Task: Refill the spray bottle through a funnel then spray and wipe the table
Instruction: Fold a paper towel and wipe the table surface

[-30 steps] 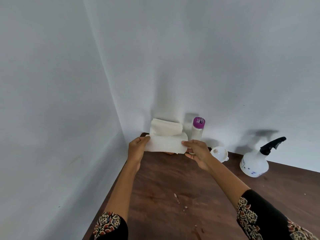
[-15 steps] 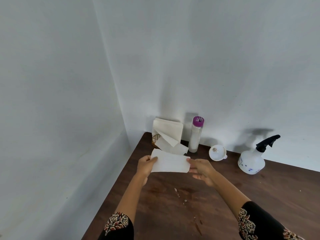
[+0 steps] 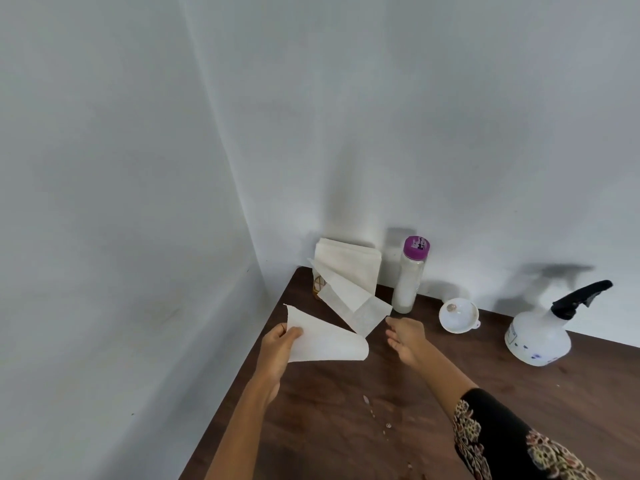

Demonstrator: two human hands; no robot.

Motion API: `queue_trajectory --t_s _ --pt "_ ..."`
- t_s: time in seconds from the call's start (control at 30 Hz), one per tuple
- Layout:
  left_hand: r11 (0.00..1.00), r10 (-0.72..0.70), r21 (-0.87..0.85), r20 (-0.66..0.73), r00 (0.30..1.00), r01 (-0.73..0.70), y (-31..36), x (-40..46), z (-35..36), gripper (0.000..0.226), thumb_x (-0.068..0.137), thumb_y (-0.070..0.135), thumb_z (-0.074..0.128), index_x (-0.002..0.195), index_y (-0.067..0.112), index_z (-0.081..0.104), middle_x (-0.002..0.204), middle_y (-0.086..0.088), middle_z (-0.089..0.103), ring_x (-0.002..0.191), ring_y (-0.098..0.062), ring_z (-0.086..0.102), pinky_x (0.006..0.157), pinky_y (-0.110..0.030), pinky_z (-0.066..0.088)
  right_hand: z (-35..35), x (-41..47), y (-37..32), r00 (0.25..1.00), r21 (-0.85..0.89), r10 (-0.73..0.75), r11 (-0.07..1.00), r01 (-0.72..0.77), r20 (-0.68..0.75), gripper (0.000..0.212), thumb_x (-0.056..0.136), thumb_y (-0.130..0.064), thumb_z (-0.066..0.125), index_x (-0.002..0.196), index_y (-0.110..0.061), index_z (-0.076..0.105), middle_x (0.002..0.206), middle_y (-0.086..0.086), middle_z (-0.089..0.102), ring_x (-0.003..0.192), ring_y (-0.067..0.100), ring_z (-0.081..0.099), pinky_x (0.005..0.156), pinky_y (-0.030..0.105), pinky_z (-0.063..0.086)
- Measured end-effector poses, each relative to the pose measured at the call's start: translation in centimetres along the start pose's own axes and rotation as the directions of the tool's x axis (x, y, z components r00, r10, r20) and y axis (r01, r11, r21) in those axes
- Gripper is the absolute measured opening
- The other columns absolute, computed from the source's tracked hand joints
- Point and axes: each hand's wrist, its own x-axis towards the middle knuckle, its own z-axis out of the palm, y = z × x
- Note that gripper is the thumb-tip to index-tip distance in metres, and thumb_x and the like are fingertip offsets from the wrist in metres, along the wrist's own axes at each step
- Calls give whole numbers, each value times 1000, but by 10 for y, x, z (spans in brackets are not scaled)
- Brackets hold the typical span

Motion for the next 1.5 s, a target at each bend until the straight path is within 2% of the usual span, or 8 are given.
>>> queue_trajectory --t_s 0.23,0.43,0.53,0.63,0.87,0.97,1.27,1.5 --pt "1000 -17 -26 -6 1000 17 -3 18 -6 10 91 19 57 95 14 64 103 -8 68 98 -27 63 89 -39 52 41 17 -30 1000 97 -10 995 9 9 27 87 11 43 111 2 51 127 22 53 114 31 55 92 32 45" --pt "1000 -21 -15 14 1000 21 -3 24 -7 14 92 19 56 100 11 64 105 -9 67 99 -27 63 83 -34 53 56 17 -44 999 39 -6 999 5 39 28 86 13 42 110 4 53 80 7 42 75 19 46 105 38 41" --pt "1000 -27 -4 25 999 27 -3 27 -8 16 91 19 56 103 11 63 107 -10 67 99 -27 63 85 -35 53 55 11 -42 999 17 18 1000 -19 31 25 87 9 44 108 3 54 83 8 46 109 32 55 107 40 39" --pt "999 -36 4 47 998 36 -2 29 -6 17 91 20 57 103 10 63 108 -11 66 101 -28 62 92 -41 52 43 9 -33 999 28 36 999 -36 2 38 90 0 46 128 -1 44 127 17 49 127 34 44 105 41 38" --pt "997 38 54 220 975 -52 20 16 22 17 90 17 57 101 7 66 103 -8 69 95 -22 63 82 -29 52 -18 -21 -4 916 -235 275 949 -210 293 47 91 -44 54 117 -5 52 101 13 62 90 26 60 75 38 50" --pt "989 89 90 279 956 -119 31 1 38 16 90 14 55 101 9 67 96 -2 69 86 -11 63 68 -15 49 -42 -40 -1 917 -88 171 985 -149 360 39 89 -37 60 114 -6 59 103 12 66 92 25 64 76 37 53" --pt "965 206 111 251 946 -239 22 -50 62 40 88 13 61 123 25 46 97 -11 67 90 -18 65 76 -25 51 -99 -96 11 953 33 -235 972 233 193 36 84 -2 65 119 -10 60 114 12 65 93 24 65 73 32 55" --pt "758 338 398 437 834 -516 19 -66 63 34 86 14 64 111 39 65 109 9 65 91 -7 58 91 -30 51 -132 -130 14 858 -261 -462 820 509 223 36 74 0 75 109 -6 69 83 0 73 70 4 67 65 8 51"
